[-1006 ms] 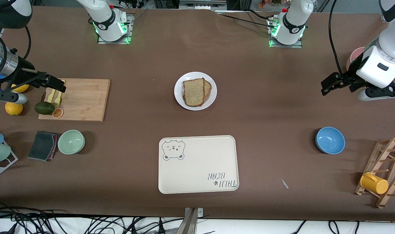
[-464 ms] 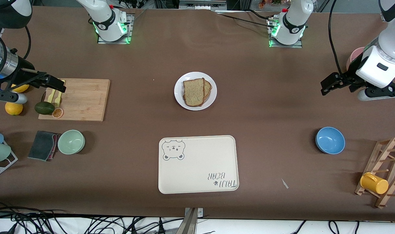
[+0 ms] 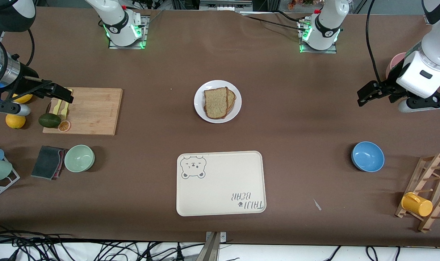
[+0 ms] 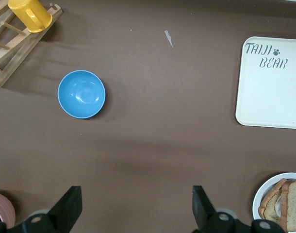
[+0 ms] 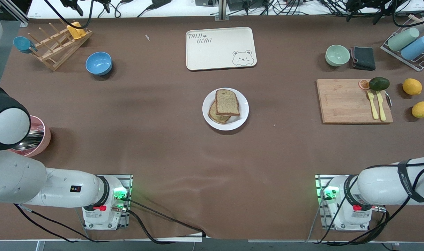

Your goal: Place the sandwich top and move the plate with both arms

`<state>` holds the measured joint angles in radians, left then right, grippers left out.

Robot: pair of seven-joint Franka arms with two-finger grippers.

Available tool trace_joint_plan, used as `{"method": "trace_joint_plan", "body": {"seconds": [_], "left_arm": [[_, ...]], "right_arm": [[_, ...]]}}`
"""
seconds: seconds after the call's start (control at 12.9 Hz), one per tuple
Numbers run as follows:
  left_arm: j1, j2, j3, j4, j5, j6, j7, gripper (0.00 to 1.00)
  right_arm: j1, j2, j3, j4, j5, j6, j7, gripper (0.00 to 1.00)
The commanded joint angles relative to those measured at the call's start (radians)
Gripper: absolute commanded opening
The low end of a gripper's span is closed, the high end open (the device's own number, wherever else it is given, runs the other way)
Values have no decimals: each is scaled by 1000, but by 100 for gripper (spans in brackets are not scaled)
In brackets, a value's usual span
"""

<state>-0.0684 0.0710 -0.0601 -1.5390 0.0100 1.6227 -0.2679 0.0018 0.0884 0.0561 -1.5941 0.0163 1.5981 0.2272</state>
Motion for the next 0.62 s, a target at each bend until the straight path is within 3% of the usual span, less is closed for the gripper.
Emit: {"method": "trace_joint_plan", "body": {"seconds": [0.0,0.39,0.54], "left_arm": [[-1,9,0,31,12,-29,13,100],[-16,39,-4,-4,5,-76,-52,100],[-21,46,-21,-53,-48,-51,-63,100]], "right_arm": [[-3,-7,1,-6,2,2,-2,100],[-3,-7,1,-6,2,3,-3,100],[-3,-7,1,-6,2,3,-5,100]]}}
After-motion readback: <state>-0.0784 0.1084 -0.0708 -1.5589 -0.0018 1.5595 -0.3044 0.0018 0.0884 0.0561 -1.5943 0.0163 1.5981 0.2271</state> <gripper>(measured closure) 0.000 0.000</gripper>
